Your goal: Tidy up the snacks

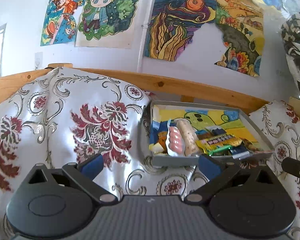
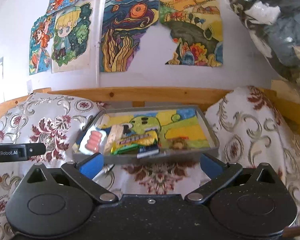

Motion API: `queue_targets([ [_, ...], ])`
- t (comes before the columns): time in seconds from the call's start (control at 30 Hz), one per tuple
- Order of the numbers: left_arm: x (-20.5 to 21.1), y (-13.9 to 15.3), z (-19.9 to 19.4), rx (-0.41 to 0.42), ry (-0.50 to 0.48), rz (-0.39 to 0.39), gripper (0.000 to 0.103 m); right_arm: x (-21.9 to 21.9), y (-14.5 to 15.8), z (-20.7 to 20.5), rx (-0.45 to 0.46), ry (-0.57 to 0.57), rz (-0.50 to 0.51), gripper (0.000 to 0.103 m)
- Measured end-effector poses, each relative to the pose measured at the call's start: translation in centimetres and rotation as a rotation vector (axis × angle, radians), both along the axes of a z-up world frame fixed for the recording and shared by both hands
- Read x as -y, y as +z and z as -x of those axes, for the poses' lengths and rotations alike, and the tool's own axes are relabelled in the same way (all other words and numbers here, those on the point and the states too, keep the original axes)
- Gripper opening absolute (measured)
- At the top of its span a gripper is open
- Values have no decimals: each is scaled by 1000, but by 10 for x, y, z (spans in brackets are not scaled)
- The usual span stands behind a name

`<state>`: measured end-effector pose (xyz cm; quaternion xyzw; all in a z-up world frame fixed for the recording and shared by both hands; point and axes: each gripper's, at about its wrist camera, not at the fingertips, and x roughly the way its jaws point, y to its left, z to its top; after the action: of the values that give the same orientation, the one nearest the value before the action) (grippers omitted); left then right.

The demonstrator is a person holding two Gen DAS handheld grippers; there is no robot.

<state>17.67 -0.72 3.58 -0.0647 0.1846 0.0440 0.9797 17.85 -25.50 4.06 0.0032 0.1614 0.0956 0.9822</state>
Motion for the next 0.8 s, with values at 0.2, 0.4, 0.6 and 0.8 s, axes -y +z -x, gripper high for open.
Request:
queue_targets([
  [0.2,5,-13,22,-7,-9,-14,102,5,-16,22,-38,-17,-2,102],
  [0.4,8,-27,38,-26,-20,-38,102,7,-32,38,-66,-31,2,102],
  [0.6,9,-39,50,-50,-21,-46,102,8,-43,48,-81,-44,-2,102],
  [0.8,10,-46,58,-59,-20,-54,102,12,-46,54,-79,-62,-10,102],
])
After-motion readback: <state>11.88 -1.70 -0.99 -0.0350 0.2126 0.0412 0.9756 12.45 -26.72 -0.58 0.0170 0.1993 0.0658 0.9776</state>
